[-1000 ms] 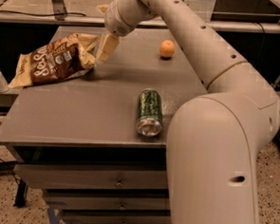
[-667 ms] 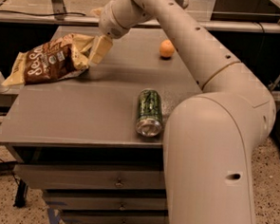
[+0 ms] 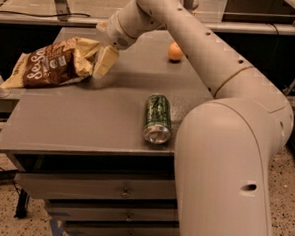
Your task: Pick brown chip bag
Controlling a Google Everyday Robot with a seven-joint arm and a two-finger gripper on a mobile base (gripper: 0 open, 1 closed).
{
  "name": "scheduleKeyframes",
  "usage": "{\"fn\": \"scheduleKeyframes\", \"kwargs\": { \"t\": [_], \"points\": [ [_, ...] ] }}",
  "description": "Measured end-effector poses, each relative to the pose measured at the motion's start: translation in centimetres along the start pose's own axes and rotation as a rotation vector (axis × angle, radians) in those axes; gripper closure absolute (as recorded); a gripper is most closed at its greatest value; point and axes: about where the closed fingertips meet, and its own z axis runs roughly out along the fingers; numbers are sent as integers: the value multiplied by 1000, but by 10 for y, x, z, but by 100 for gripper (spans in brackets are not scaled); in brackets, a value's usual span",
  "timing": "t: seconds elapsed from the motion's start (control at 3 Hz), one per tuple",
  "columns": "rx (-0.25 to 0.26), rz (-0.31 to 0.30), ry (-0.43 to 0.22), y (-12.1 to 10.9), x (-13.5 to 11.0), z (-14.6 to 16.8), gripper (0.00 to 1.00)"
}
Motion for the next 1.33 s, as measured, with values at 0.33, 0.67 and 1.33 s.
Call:
{"fn": "scheduleKeyframes", "kwargs": {
  "t": [0.33, 0.67, 1.33],
  "points": [
    [-58, 8, 21, 14, 5, 10, 0],
    [-108, 4, 34, 21, 4, 23, 0],
    [-122, 10, 3, 16, -1, 37, 41]
  ]
}}
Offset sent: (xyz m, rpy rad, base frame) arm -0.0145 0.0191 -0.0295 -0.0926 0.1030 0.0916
